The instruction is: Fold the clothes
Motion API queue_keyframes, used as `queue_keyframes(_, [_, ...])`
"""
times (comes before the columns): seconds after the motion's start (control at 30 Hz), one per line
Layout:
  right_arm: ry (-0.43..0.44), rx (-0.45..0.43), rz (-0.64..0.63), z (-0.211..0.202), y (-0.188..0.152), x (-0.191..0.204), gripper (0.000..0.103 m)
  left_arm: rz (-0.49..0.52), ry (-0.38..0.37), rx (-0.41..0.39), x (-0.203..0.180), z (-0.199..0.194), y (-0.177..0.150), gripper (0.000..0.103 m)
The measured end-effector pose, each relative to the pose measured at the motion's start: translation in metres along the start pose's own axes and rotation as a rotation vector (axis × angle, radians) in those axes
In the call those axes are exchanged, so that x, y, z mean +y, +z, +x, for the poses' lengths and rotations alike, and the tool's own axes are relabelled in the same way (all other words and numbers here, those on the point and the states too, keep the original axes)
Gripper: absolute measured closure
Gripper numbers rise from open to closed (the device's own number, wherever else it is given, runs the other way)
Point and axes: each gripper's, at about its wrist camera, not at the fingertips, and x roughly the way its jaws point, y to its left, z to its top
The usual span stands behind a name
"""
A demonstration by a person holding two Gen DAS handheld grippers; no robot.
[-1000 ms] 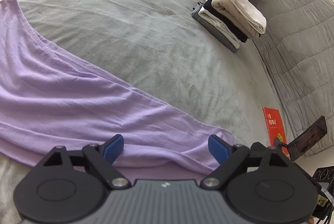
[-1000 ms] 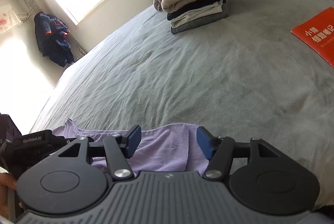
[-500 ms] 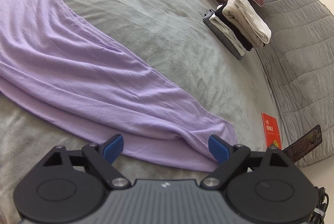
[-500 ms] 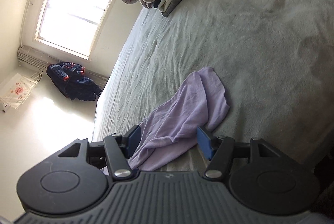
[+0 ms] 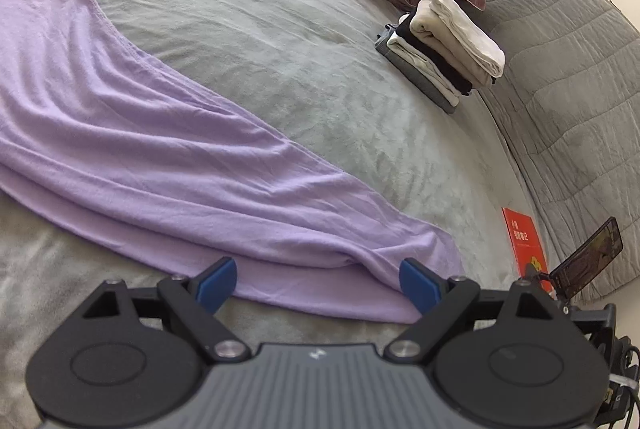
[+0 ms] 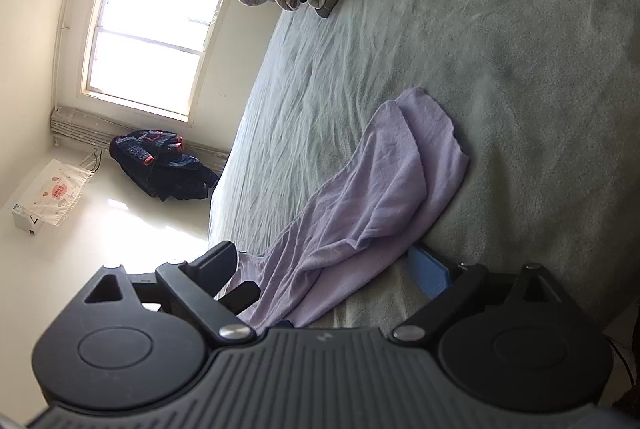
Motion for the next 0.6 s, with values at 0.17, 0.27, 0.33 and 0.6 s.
queue_keyframes(0.17, [-0.021,-0.004,-0.046,0.001,-0.006,0.007,0.0,0.241,0.091,-0.03,-0.01,-0.003,-0.005,0.007])
queue_keyframes(0.27, [-0.064,-0.028,-0.065,-0.004,-0.009,0.012,0.0,0.368,0.12,-0.035,-0.011,-0.006,-0.008,0.002])
queue_keyframes(0.33, [-0.103,-0.045,-0.136,-0.008,-0.011,0.019,0.0,0.423,0.134,-0.021,-0.01,-0.006,-0.009,0.002])
queue_keyframes(0.6, [-0.382,-0.125,-0.731,-0.013,-0.039,0.056,0.0,0.554,0.139,-0.037,-0.011,-0.011,-0.009,0.002])
